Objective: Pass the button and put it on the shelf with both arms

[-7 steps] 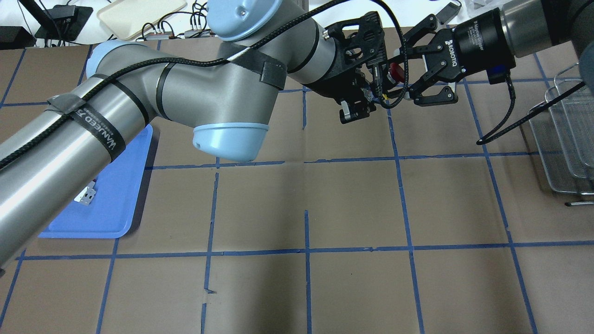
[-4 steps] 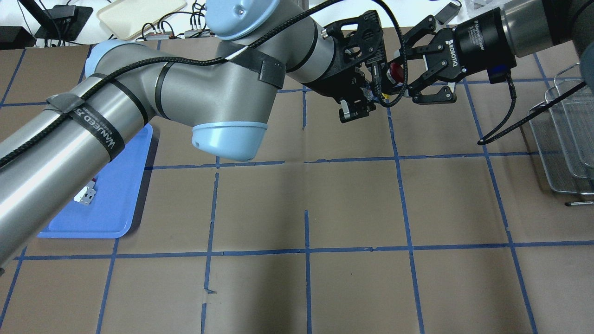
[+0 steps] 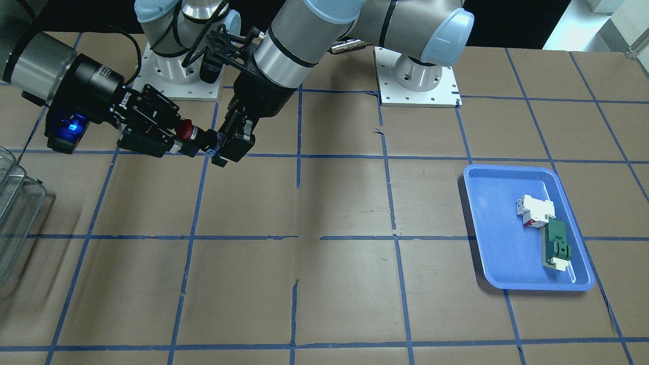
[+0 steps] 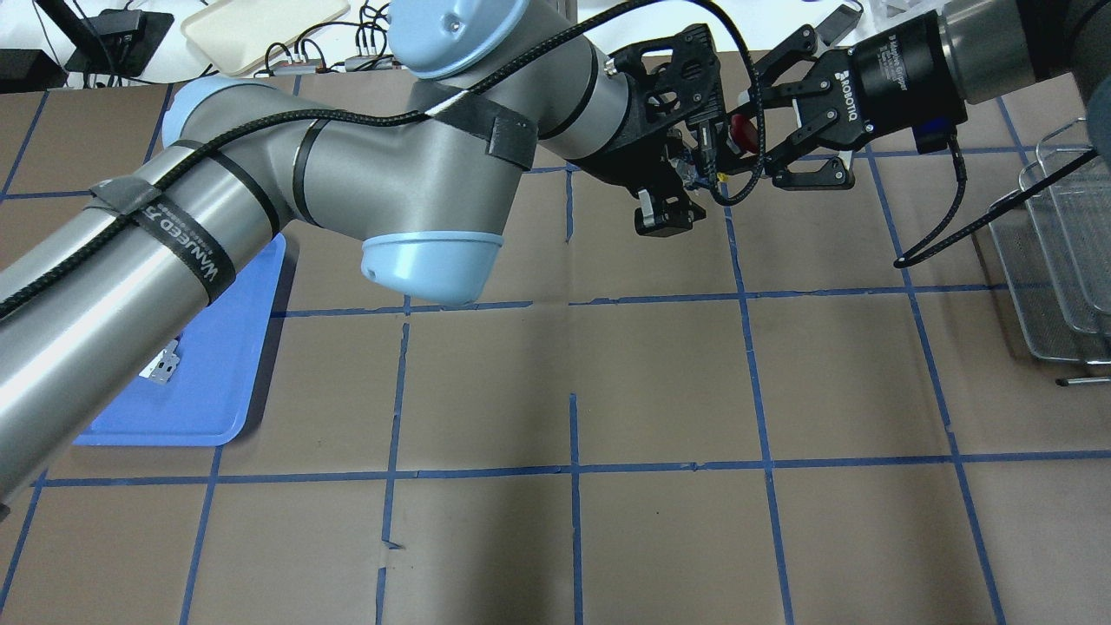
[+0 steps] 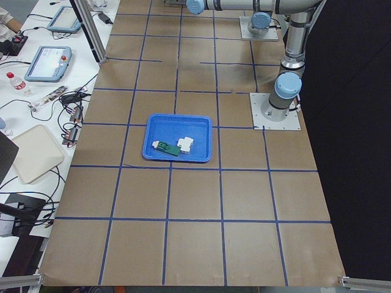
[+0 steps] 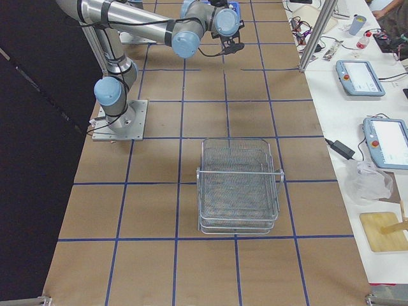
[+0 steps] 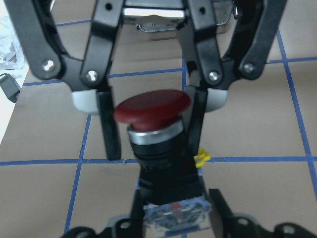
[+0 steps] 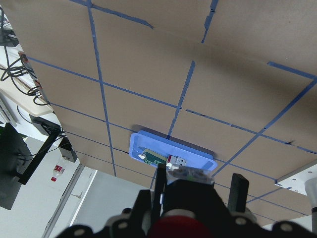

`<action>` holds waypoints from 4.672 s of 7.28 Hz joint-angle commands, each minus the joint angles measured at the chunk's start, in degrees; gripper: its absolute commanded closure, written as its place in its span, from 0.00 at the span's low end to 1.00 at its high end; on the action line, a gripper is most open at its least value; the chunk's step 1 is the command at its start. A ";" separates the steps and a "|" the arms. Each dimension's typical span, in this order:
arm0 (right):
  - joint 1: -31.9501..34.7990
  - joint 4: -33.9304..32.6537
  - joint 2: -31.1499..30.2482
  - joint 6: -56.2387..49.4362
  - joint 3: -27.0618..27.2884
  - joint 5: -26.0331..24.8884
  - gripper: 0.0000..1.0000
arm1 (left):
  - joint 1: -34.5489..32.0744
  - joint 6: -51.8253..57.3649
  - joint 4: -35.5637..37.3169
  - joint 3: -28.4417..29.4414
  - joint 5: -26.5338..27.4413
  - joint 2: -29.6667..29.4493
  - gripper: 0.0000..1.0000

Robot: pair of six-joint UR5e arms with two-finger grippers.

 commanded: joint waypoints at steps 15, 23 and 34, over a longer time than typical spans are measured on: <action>-22.62 -5.55 3.75 -84.49 -7.69 -43.48 1.00 | 25.95 -12.77 -37.45 -1.71 19.34 14.14 0.00; -27.41 -10.92 15.73 -95.30 -12.54 -48.15 0.99 | 25.96 -53.16 -37.10 -1.71 26.15 16.60 0.00; -26.63 -2.40 9.18 -93.88 -12.55 -51.21 0.00 | 23.76 -63.39 -39.12 4.01 25.23 10.54 0.00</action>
